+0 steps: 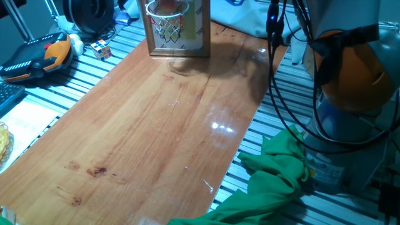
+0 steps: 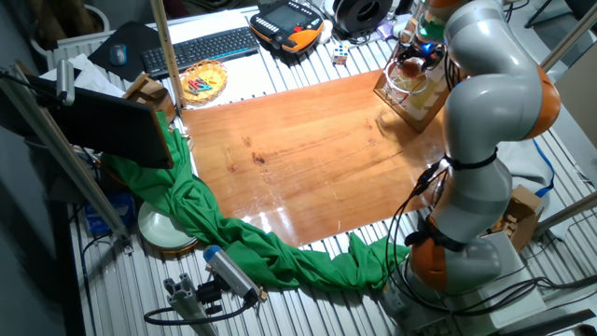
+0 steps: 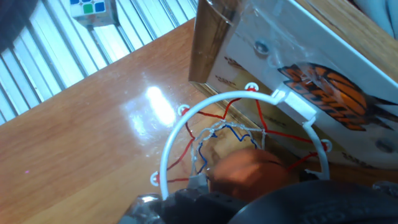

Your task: Grab a basketball, release it and shoot it into the basket

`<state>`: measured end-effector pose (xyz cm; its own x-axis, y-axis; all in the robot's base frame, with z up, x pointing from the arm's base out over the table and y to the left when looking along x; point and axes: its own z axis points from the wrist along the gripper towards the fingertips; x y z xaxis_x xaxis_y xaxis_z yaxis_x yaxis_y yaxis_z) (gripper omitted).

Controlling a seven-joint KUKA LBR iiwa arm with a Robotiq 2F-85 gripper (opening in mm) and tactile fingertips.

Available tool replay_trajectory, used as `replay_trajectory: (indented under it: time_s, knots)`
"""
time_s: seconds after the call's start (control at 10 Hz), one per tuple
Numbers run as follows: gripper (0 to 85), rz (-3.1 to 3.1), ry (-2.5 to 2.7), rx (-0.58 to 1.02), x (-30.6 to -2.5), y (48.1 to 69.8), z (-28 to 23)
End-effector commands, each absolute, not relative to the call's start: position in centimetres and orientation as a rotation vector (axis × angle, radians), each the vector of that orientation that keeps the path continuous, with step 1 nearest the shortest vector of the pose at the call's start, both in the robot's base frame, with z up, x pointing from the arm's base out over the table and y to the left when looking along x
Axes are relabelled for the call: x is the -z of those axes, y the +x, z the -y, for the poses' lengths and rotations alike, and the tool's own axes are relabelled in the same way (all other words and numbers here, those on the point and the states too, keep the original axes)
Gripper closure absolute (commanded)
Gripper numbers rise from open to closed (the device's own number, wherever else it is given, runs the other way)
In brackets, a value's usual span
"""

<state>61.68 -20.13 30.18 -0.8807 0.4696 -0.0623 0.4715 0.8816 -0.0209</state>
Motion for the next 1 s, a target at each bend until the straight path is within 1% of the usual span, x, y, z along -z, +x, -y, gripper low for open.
replay_trajectory:
  time_s: [0.0,0.2,0.6,0.8,0.9]
  knots:
    - [9.7,-2.993,0.75,0.054,-30.2,61.7,20.1]
    - [8.0,-2.991,0.752,0.053,-30.2,61.7,20.0]
    - [8.7,-2.99,0.737,0.047,-30.3,61.6,19.9]
    - [14.0,-2.988,0.682,0.065,-30.7,61.7,18.5]
    - [19.3,-2.987,0.686,0.074,-30.9,61.7,17.5]
